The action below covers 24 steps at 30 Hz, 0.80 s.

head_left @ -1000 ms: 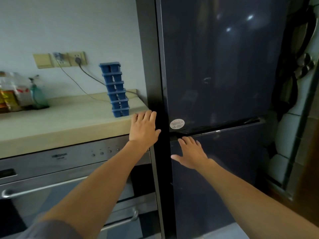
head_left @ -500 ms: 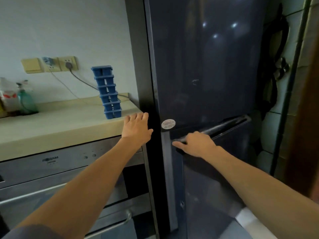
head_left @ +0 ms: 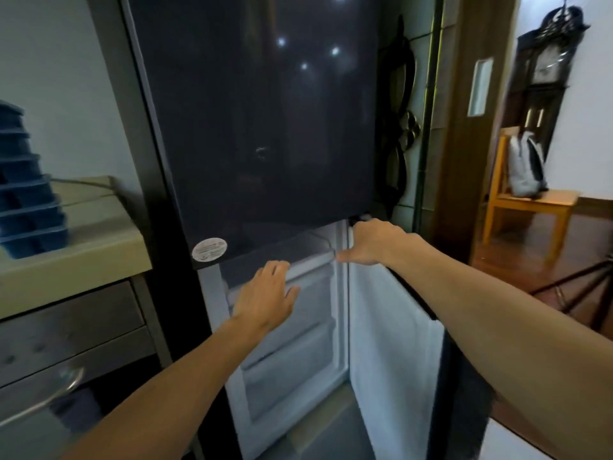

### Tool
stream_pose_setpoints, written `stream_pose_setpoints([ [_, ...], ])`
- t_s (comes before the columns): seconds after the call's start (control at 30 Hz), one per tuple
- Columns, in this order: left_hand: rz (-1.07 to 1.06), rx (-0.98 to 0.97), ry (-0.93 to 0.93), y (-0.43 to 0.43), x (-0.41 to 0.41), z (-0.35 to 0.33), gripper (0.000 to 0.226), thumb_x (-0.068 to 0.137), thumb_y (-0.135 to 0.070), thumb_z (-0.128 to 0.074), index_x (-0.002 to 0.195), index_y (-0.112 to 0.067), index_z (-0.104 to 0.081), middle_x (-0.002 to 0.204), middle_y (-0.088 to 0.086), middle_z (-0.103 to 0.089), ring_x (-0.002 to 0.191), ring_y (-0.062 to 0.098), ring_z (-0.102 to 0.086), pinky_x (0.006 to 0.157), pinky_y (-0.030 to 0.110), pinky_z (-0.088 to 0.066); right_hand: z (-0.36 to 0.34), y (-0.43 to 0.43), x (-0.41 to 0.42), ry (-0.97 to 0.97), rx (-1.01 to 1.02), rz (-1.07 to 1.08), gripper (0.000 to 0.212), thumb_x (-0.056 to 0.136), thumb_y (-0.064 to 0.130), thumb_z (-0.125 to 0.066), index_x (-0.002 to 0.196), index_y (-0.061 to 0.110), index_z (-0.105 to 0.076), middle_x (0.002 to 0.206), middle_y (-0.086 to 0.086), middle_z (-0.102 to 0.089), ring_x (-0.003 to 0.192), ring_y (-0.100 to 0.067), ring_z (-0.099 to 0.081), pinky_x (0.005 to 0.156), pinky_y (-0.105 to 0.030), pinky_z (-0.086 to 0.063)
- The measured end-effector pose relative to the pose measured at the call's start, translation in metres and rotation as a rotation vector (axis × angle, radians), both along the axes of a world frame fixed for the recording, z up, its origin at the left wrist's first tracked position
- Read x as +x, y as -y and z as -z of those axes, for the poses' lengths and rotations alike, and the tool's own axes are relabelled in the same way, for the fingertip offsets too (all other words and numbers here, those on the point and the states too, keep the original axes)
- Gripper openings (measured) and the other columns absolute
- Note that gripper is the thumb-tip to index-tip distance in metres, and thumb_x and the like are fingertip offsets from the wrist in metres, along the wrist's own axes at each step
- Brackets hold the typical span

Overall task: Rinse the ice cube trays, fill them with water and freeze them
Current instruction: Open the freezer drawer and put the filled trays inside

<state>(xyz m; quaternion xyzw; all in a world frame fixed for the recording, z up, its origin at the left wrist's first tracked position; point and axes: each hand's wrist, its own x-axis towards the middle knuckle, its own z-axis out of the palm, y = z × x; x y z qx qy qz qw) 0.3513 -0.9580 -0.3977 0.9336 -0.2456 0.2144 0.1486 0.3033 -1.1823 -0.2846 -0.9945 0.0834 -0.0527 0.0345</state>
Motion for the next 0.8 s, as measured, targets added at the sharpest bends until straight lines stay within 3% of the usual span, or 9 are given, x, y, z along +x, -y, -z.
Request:
stream_pose_setpoints([
  [0.07, 0.009, 0.034, -0.026, 0.015, 0.019, 0.008, 0.054, 0.1, -0.046, -0.051, 0.145, -0.018, -0.042, 0.144, 0.002, -0.048, 0.127, 0.025, -0.051, 0.096, 0.042, -0.048, 0.01, 0.029, 0.018, -0.005, -0.041, 0.109, 0.068, 0.083, 0.074, -0.06, 0.125, 0.02, -0.053, 0.112, -0.005, -0.055, 0.102, -0.031, -0.059, 0.086, -0.046, -0.051],
  [0.13, 0.015, 0.057, -0.045, 0.028, 0.041, 0.017, 0.054, 0.1, -0.046, -0.051, 0.144, -0.016, -0.043, 0.142, 0.004, -0.05, 0.125, 0.027, -0.052, 0.097, 0.041, -0.048, 0.028, 0.061, 0.038, 0.004, -0.076, 0.25, 0.087, 0.082, 0.076, -0.06, 0.145, 0.02, -0.041, 0.138, -0.013, -0.047, 0.13, -0.043, -0.046, 0.104, -0.059, -0.044],
  [0.2, 0.002, 0.085, -0.064, 0.037, 0.065, 0.027, 0.055, 0.1, -0.047, -0.051, 0.144, -0.014, -0.044, 0.141, 0.006, -0.051, 0.123, 0.028, -0.053, 0.099, 0.042, -0.048, 0.046, 0.091, 0.059, -0.004, -0.095, 0.335, 0.096, 0.081, 0.079, -0.059, 0.151, 0.018, -0.034, 0.15, -0.018, -0.039, 0.138, -0.048, -0.037, 0.11, -0.065, -0.036],
  [0.37, -0.112, 0.204, -0.156, 0.057, 0.13, 0.043, 0.063, 0.097, -0.054, -0.053, 0.146, -0.017, -0.041, 0.145, 0.009, -0.049, 0.127, 0.032, -0.05, 0.104, 0.044, -0.044, 0.077, 0.139, 0.095, 0.001, -0.186, 0.416, 0.108, 0.08, 0.086, -0.049, 0.157, 0.016, -0.022, 0.155, -0.022, -0.035, 0.139, -0.05, -0.037, 0.11, -0.071, -0.027],
  [0.5, -0.248, 0.256, -0.264, 0.071, 0.179, 0.052, 0.075, 0.092, -0.058, -0.058, 0.15, -0.017, -0.036, 0.152, 0.011, -0.042, 0.137, 0.034, -0.043, 0.112, 0.047, -0.037, 0.102, 0.177, 0.098, 0.137, -0.387, 0.369, 0.103, 0.084, 0.082, -0.049, 0.158, 0.018, -0.017, 0.149, -0.018, -0.038, 0.132, -0.043, -0.041, 0.109, -0.064, -0.033],
  [0.6, -0.315, 0.31, -0.417, 0.079, 0.195, 0.06, 0.078, 0.094, -0.058, -0.054, 0.154, -0.014, -0.029, 0.154, 0.014, -0.04, 0.137, 0.035, -0.043, 0.112, 0.049, -0.038, 0.109, 0.195, 0.104, 0.194, -0.415, 0.358, 0.099, 0.084, 0.081, -0.049, 0.157, 0.021, -0.02, 0.144, -0.016, -0.043, 0.128, -0.04, -0.043, 0.109, -0.061, -0.032],
  [0.8, -0.225, 0.325, -0.399, 0.095, 0.174, 0.047, 0.043, 0.1, -0.032, -0.055, 0.137, -0.014, -0.046, 0.134, 0.012, -0.059, 0.117, 0.033, -0.06, 0.096, 0.045, -0.051, 0.114, 0.202, 0.11, 0.227, -0.398, 0.351, 0.098, 0.084, 0.08, -0.05, 0.157, 0.022, -0.021, 0.144, -0.014, -0.042, 0.129, -0.038, -0.042, 0.111, -0.06, -0.029],
])
